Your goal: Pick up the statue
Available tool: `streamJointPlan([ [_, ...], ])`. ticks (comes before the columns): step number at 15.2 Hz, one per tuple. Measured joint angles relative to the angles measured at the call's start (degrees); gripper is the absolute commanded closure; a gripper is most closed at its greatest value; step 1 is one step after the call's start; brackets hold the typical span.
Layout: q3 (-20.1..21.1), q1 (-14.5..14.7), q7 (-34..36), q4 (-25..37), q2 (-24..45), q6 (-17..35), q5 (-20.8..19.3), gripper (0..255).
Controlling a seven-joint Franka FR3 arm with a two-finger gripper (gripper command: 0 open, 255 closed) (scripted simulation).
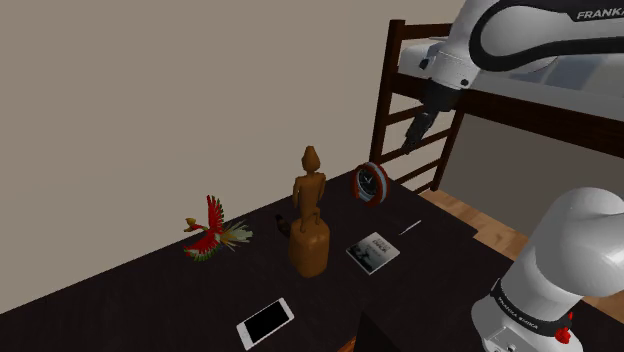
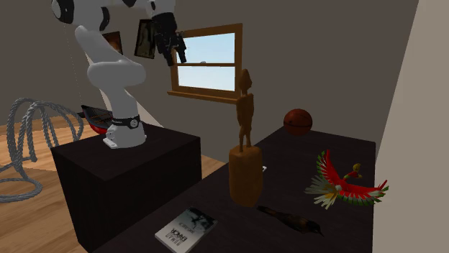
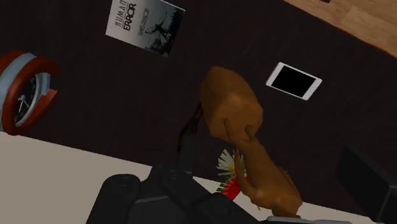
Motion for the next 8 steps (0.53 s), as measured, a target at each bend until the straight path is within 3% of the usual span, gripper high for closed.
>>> streamJointPlan([
  [4,-5.7,4.2,-13.0,-5.7,3.1,12.2,1.0,0],
  [8,-13.3,10.8,-28.0,-9.0,9.6,24.8,3.9,0],
])
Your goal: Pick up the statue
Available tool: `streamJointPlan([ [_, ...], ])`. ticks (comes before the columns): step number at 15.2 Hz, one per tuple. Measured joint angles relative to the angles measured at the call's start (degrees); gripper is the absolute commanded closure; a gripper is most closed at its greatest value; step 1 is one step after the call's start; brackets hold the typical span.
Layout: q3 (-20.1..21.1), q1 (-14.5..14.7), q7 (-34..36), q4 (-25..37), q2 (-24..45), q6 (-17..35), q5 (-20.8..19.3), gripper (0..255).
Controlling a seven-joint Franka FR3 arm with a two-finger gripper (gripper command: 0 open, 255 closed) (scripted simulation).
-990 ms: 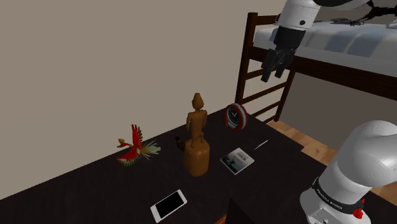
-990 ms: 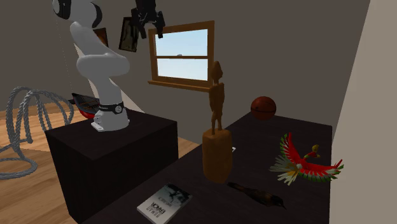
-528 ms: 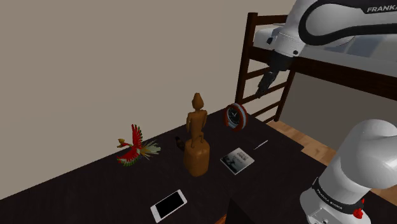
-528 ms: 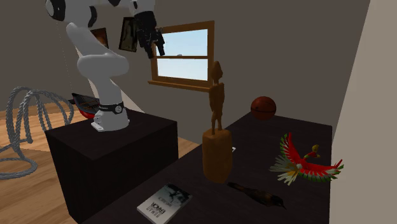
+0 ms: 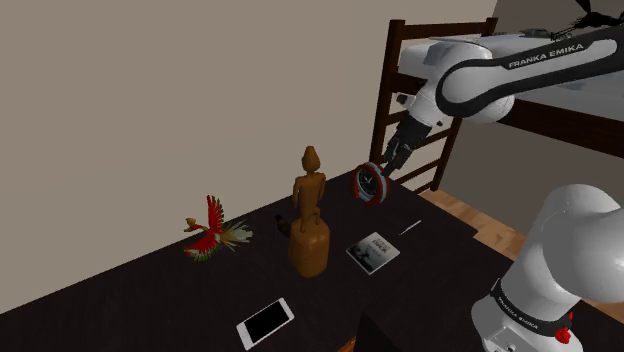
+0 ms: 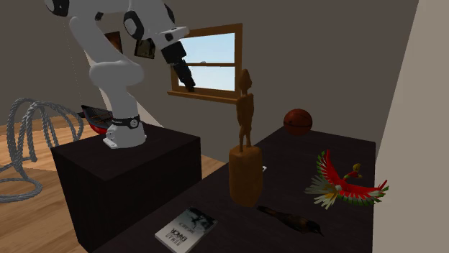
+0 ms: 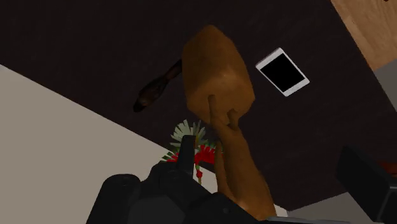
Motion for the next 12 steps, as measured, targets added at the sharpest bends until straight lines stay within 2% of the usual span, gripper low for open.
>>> streamJointPlan([
  [2,-4.8,4.7,-8.4,0.5,4.0,4.8,2.5,0],
  [5,-13.5,14.4,-22.7,1.3,10.3,11.9,8.8,0],
  [6,-17.1,18.8,-28.0,1.9,12.7,14.2,11.9,0],
  [9,-29.2,32.8,-45.6,6.0,19.1,16.6,22.6,0],
  [11,-39.7,45.0,-59.7,9.7,25.0,16.3,33.4,0],
  [12,-45.6,51.3,-67.5,12.5,29.2,14.1,40.0,0],
])
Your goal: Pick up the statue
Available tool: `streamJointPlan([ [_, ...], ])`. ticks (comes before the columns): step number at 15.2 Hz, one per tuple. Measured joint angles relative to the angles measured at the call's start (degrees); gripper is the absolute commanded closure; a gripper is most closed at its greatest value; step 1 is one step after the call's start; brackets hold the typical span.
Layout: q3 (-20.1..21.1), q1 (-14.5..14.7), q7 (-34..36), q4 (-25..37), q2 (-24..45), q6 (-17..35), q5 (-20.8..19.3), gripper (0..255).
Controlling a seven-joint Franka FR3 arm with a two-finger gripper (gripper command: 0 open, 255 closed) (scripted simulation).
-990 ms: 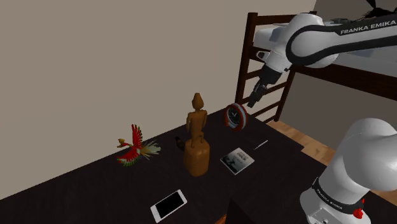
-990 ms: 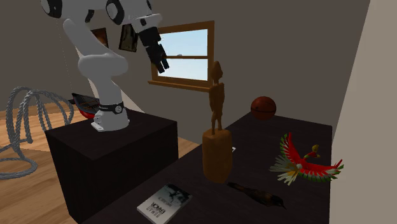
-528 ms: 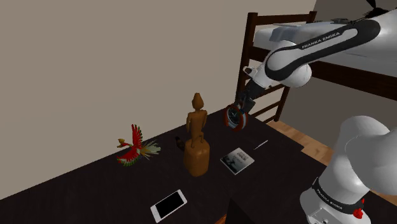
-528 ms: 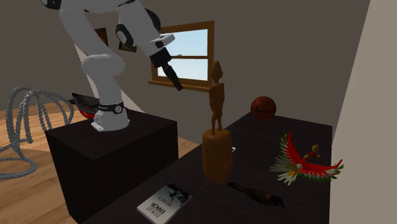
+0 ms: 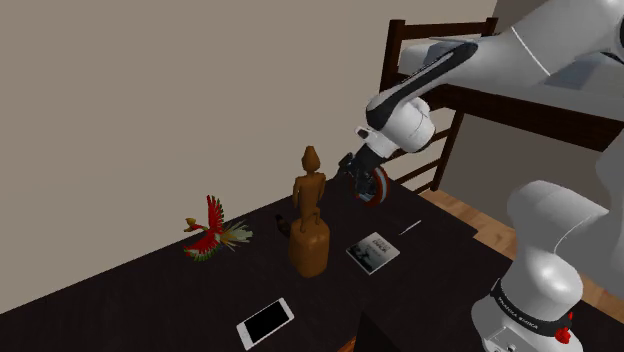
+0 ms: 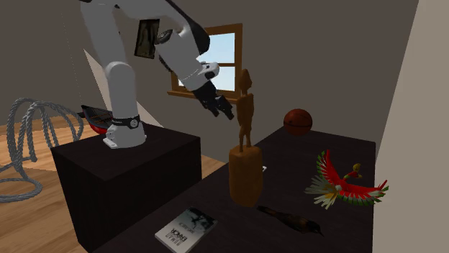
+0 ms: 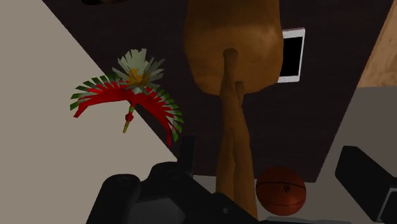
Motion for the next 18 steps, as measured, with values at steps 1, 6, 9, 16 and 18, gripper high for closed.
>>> streamJointPlan([
  [1,-4.7,5.2,-7.7,1.8,5.0,-3.2,7.1,0],
  [6,-1.4,0.6,-32.4,11.9,28.6,-24.4,30.4,0],
  [9,2.2,-3.0,-36.6,13.6,33.3,-27.6,34.7,0],
  [16,5.4,-6.0,-40.3,14.1,37.8,-29.4,39.2,255],
  [18,5.5,-6.1,-40.4,14.1,37.8,-29.4,39.3,255],
])
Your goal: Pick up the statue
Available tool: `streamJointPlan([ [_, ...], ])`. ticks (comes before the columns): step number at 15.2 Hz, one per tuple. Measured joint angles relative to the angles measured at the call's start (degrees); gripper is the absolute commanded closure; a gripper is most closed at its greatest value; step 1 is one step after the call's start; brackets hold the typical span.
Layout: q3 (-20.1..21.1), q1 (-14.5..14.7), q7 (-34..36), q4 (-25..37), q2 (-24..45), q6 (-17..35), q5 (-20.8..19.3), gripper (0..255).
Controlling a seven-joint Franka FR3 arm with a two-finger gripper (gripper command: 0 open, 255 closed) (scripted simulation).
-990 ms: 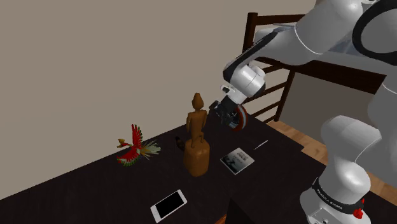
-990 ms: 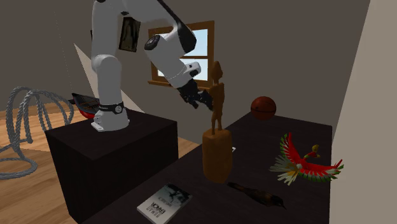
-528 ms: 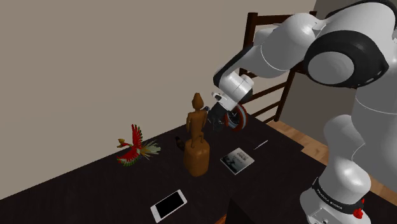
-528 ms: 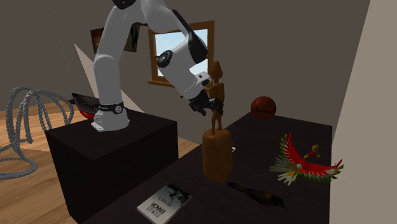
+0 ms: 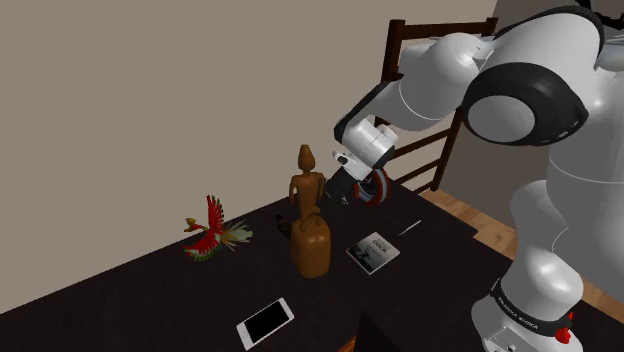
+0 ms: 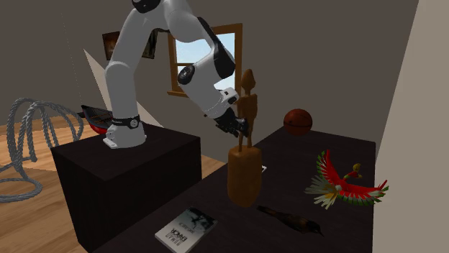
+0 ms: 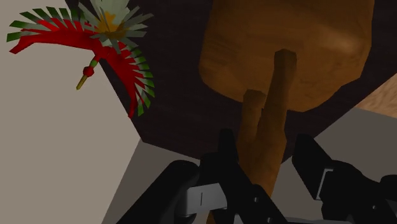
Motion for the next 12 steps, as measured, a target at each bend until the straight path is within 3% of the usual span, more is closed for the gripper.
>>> streamJointPlan([
  [7,0.1,-0.2,-0.1,0.1,0.2,-0.1,0.1,255],
  [12,-2.1,1.9,2.3,-0.4,-2.9,1.1,-3.1,255],
])
